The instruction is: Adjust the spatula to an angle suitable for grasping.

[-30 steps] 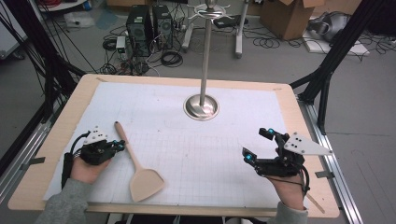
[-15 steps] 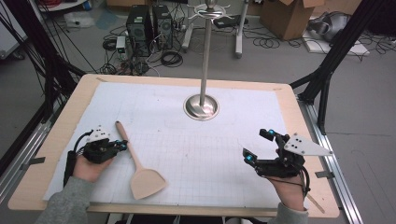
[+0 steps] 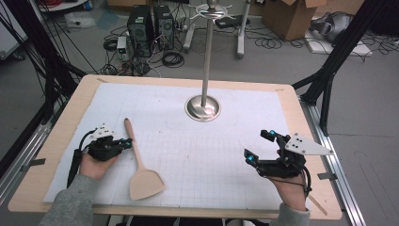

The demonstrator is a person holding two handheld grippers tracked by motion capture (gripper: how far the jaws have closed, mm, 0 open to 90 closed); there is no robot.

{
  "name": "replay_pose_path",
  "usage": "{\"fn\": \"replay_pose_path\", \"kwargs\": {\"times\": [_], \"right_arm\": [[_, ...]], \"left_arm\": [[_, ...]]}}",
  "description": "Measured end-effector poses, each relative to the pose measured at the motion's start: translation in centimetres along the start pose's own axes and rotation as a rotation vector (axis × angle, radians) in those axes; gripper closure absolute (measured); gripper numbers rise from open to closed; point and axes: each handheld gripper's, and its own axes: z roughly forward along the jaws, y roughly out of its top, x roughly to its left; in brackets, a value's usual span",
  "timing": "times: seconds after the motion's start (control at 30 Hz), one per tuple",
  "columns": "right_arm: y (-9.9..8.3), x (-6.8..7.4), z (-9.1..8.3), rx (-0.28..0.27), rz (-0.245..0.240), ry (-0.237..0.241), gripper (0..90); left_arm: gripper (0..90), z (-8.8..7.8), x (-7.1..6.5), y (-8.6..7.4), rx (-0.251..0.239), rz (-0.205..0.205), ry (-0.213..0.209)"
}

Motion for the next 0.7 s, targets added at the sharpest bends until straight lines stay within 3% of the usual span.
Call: {"fn": "replay_pose_path", "kwargs": {"times": [0.07, 0.5, 0.6, 0.7], "right_arm": [[0.1, -0.1, 0.1, -0.004, -0.004, 0.004, 10.5], [0.2, -0.1, 0.4, -0.003, -0.006, 0.009, 10.5], [0.2, 0.0, 0.4, 0.001, -0.002, 0.011, 10.5], [0.1, 0.0, 0.5, 0.003, -0.003, 0.013, 10.6]], "left_arm": [[89.7, 0.7, -0.7, 0.9, 0.026, 0.052, 0.025], [89.7, 1.9, -0.6, 1.9, 0.046, 0.027, -0.014], [89.7, 1.8, -0.7, 1.8, 0.052, 0.041, -0.004], [89.7, 1.1, -1.2, 2.1, 0.007, 0.044, -0.021]]}}
